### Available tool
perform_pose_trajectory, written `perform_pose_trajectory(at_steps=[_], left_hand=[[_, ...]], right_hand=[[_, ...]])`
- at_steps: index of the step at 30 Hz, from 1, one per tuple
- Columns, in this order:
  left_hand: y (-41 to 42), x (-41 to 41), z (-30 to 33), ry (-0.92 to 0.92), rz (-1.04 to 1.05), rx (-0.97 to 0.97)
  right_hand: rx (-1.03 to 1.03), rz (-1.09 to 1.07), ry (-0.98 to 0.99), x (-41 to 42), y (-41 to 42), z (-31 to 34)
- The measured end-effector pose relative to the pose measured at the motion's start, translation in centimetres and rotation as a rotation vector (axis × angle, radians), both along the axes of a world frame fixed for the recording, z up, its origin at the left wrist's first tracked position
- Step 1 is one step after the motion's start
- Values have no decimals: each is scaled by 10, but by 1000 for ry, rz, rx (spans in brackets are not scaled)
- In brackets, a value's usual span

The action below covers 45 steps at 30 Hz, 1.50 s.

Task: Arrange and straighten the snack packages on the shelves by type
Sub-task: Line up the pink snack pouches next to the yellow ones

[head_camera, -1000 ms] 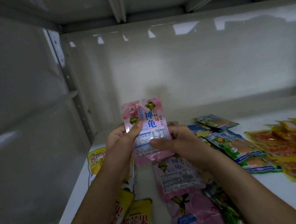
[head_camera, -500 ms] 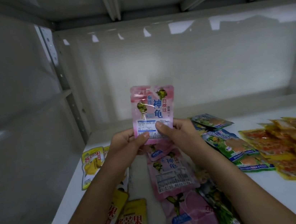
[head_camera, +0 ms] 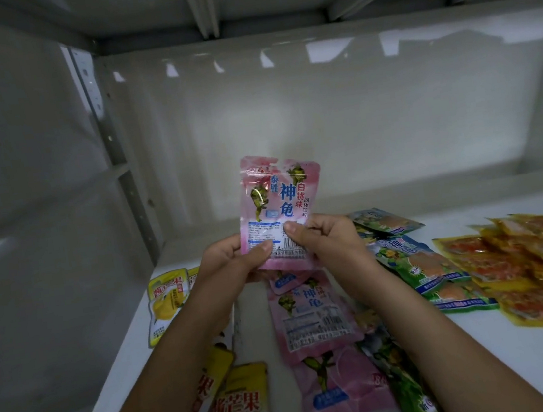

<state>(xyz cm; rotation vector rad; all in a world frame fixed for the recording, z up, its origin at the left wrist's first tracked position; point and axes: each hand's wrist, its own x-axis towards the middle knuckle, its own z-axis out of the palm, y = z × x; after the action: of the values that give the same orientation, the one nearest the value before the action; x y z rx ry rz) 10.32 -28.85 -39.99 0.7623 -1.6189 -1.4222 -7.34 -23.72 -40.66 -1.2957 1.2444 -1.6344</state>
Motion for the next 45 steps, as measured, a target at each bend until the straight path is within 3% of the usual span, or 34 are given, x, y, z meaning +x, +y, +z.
perform_pose_trajectory(at_steps=[5, 18, 28, 38, 45], left_hand=[[-3, -1, -2, 48, -33, 34], [-3, -2, -4, 24, 89, -46], [0, -2, -1, 60, 2, -28], [1, -4, -1, 152, 71, -29], [-3, -4, -3, 39, -17, -92]], right_hand=[[77, 108, -7, 1, 1, 0], [30, 0, 201, 4, 1, -2], [50, 60, 155, 2, 6, 2], [-52, 30, 123, 4, 3, 2], [6, -13, 62, 2, 4, 2]])
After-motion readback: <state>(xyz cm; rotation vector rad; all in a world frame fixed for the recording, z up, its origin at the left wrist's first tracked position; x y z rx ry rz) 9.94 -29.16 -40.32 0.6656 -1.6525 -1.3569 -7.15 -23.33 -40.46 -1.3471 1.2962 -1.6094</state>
